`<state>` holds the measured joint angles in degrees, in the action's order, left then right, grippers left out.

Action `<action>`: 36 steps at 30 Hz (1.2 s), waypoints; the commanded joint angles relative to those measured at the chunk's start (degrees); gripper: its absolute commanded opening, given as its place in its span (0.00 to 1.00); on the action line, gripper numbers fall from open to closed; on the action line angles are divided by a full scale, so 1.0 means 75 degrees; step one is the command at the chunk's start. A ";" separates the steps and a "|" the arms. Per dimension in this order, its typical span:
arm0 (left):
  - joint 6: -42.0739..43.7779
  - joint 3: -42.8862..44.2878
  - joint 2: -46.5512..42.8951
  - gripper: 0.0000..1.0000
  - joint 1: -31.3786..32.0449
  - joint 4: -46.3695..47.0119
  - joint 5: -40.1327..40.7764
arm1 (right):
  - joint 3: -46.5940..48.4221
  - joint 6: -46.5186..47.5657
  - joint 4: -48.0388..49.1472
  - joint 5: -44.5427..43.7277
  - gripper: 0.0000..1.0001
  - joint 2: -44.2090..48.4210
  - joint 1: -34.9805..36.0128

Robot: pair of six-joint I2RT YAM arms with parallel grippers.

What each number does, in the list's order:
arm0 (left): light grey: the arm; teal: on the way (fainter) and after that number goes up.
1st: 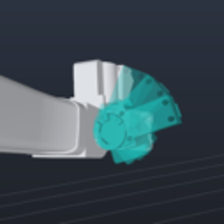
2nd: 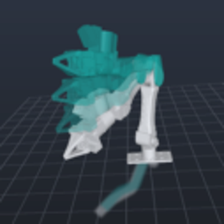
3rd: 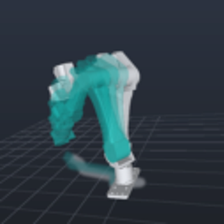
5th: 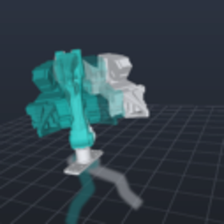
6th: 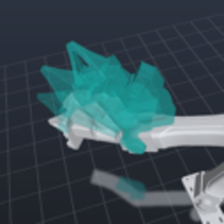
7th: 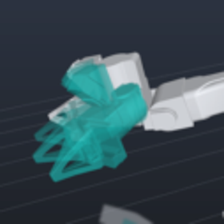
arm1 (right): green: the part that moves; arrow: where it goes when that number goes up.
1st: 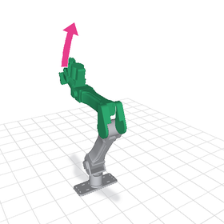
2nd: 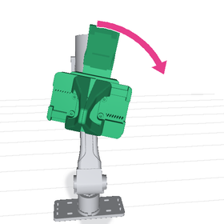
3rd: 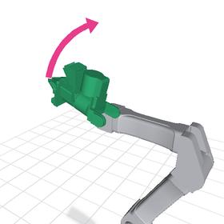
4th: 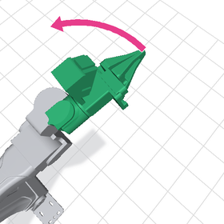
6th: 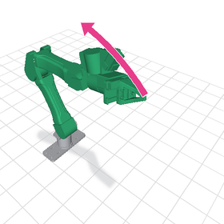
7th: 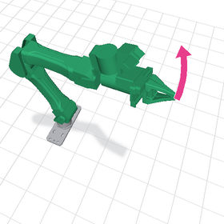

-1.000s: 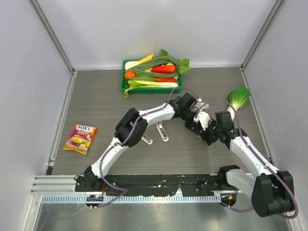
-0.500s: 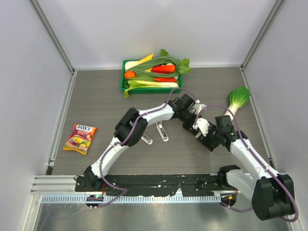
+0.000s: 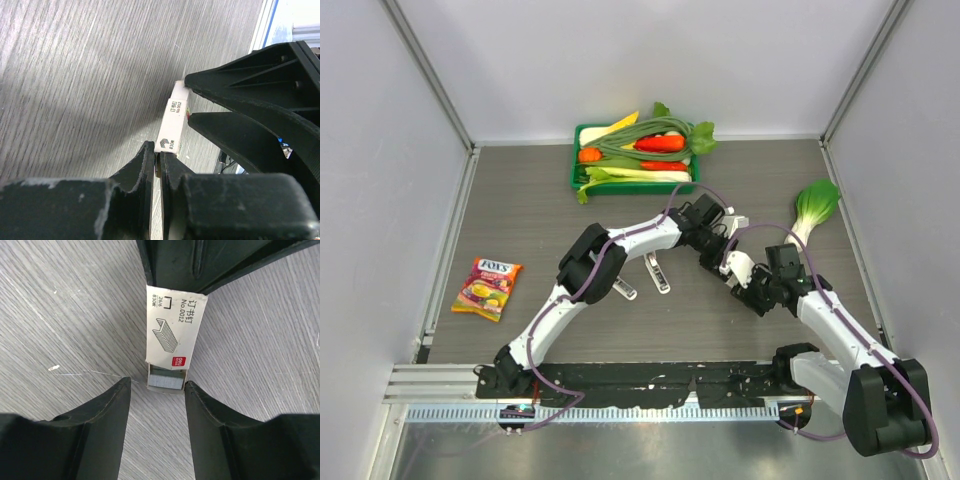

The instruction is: Load the staples into the stapler

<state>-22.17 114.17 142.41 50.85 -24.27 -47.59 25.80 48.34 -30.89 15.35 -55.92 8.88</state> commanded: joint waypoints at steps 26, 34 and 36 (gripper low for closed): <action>-0.0266 -0.0047 -0.0203 0.09 -0.0241 0.0306 -0.0334 | -0.0276 0.0258 0.0745 -0.0055 0.33 0.0085 -0.0001; -0.0266 -0.0094 -0.0343 0.09 -0.0452 0.0295 -0.0357 | -0.0288 0.0434 0.0417 -0.0254 0.34 0.0284 -0.0001; -0.0243 -0.0140 -0.0367 0.10 -0.0522 0.0295 -0.0357 | -0.0288 0.0504 0.0323 -0.0336 0.34 0.0342 -0.0001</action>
<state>-23.86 113.65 142.41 48.53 -23.77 -49.76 23.73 50.17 -26.00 14.28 -54.94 8.88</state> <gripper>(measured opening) 0.098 0.363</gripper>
